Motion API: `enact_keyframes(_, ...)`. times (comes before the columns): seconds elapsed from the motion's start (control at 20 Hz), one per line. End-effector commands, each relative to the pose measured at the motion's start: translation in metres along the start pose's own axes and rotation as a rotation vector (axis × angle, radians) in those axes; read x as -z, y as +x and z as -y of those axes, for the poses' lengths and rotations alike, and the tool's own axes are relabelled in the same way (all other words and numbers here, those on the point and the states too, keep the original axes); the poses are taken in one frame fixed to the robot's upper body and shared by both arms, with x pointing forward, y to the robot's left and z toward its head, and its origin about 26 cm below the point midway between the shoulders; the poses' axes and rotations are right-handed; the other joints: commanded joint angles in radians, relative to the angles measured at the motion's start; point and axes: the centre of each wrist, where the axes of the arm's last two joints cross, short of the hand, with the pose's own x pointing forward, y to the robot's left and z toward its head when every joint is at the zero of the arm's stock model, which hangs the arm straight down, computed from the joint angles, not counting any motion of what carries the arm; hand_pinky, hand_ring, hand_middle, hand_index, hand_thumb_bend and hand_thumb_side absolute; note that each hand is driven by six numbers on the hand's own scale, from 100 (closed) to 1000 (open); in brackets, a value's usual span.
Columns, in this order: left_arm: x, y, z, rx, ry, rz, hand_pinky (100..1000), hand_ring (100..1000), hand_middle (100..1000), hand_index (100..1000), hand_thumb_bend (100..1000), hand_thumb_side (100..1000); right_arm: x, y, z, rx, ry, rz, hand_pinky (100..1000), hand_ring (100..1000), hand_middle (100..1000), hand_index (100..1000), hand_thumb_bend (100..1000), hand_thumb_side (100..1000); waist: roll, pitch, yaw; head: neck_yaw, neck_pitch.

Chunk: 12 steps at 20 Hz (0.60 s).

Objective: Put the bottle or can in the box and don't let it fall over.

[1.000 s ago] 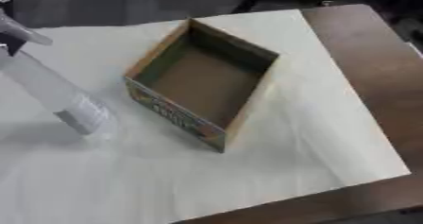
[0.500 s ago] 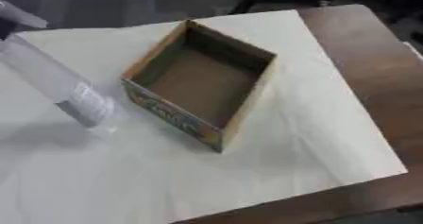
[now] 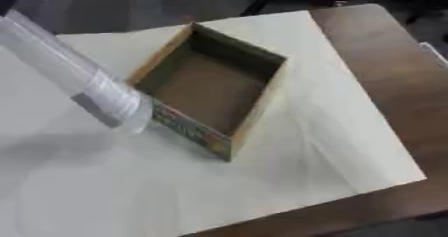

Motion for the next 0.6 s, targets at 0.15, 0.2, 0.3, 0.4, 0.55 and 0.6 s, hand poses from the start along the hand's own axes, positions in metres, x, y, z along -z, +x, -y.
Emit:
enact_keyframes(0.15, 0.000, 0.007, -0.026, 0.050, 0.088, 0.033, 100, 100, 100, 231, 100, 187, 0.007, 0.016, 0.009, -0.046, 0.010, 0.029, 974, 1000, 1000, 905, 100, 266, 0.006, -0.029, -0.009, -0.005, -0.001)
enact_keyframes(0.2, 0.002, 0.006, -0.030, 0.052, 0.100, 0.035, 100, 100, 100, 231, 100, 182, 0.008, 0.016, 0.010, -0.047, 0.011, 0.030, 974, 1000, 1000, 905, 100, 267, 0.009, -0.028, -0.012, -0.005, -0.002)
enact_keyframes(0.3, 0.004, 0.006, -0.034, 0.053, 0.115, 0.038, 100, 100, 100, 231, 100, 177, 0.008, 0.017, 0.010, -0.051, 0.010, 0.029, 975, 1000, 1000, 905, 100, 268, 0.013, -0.026, -0.016, -0.005, -0.002)
enact_keyframes(0.4, 0.005, 0.006, -0.038, 0.056, 0.131, 0.041, 100, 100, 100, 232, 100, 177, 0.008, 0.018, 0.011, -0.054, 0.007, 0.031, 975, 1000, 1000, 905, 100, 269, 0.016, -0.024, -0.019, -0.001, -0.003)
enact_keyframes(0.55, 0.009, 0.005, -0.042, 0.051, 0.159, 0.041, 100, 100, 100, 232, 100, 200, 0.009, 0.019, 0.010, -0.052, 0.009, 0.037, 975, 1000, 1000, 906, 100, 271, 0.021, -0.018, -0.029, 0.013, -0.007)
enact_keyframes(0.6, 0.011, 0.004, -0.043, 0.045, 0.167, 0.041, 100, 100, 100, 233, 100, 206, 0.010, 0.019, 0.010, -0.051, 0.010, 0.040, 975, 1000, 1000, 906, 100, 276, 0.022, -0.015, -0.034, 0.019, -0.010)
